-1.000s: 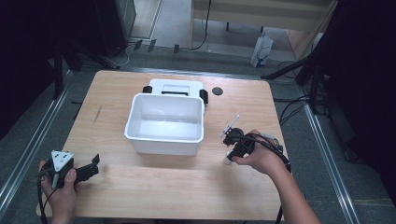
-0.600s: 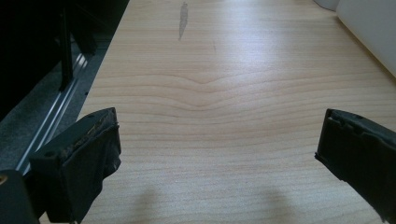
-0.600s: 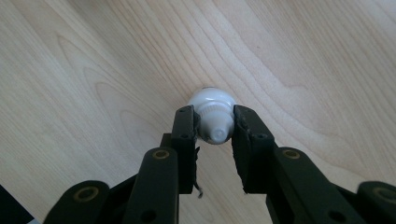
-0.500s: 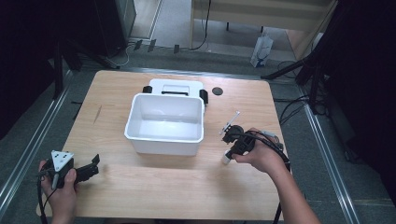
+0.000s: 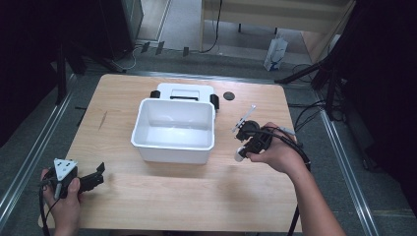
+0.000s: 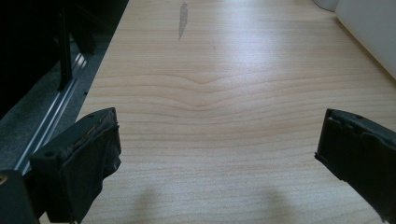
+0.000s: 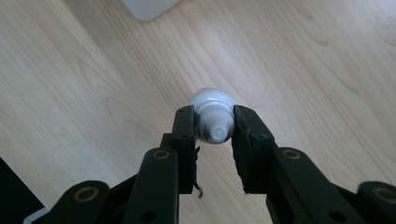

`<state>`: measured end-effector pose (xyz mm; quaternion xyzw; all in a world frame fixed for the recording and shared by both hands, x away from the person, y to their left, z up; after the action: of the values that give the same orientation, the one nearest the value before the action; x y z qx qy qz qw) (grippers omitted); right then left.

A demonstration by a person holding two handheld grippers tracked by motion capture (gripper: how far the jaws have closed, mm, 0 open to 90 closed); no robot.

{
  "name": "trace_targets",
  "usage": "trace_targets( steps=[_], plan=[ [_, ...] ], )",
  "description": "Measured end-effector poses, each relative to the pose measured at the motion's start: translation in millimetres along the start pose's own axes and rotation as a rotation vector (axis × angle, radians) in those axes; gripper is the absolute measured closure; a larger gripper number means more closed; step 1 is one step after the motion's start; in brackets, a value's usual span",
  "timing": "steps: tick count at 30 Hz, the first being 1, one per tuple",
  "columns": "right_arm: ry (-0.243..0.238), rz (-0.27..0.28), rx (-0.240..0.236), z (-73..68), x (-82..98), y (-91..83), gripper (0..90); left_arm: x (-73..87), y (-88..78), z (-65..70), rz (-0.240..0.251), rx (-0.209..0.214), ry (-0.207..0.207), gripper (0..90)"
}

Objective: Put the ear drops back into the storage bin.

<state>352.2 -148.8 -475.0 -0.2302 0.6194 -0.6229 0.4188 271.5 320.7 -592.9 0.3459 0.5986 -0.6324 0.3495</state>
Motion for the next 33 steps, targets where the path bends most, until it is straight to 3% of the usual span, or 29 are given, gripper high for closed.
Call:
trace_targets(
  steps=[6, 13, 22, 33],
  plan=[
    [0.008, 0.032, 0.008, 8.6, -15.1, -18.7, 71.9, -0.2, 0.4, -0.4, 0.002, 0.002, -0.002, 0.4],
    [-0.019, 0.033, 0.019, 13.5, -33.0, -32.5, 72.0, -0.1, 0.7, -0.6, -0.002, 0.005, -0.004, 0.4],
    [-0.05, 0.054, 0.03, 13.7, -63.3, -52.3, 72.0, -0.1, 1.1, -0.2, -0.007, 0.009, -0.005, 0.4],
    [-0.085, 0.072, 0.024, 8.8, -92.8, -61.8, 72.0, 0.1, 1.7, 0.1, -0.012, 0.014, -0.006, 0.4]
  ],
)
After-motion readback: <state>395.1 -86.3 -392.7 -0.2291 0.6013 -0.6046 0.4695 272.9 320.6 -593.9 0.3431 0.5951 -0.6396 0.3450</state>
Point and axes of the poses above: each handheld gripper's, and its own axes: y roughly forward along the jaws, x roughly out of its underside, z roughly to its right, the point moved 8 cm from there along y, roughly forward along the jaws, and after that the axes turned 3 degrees about x, right-handed, at the moved point
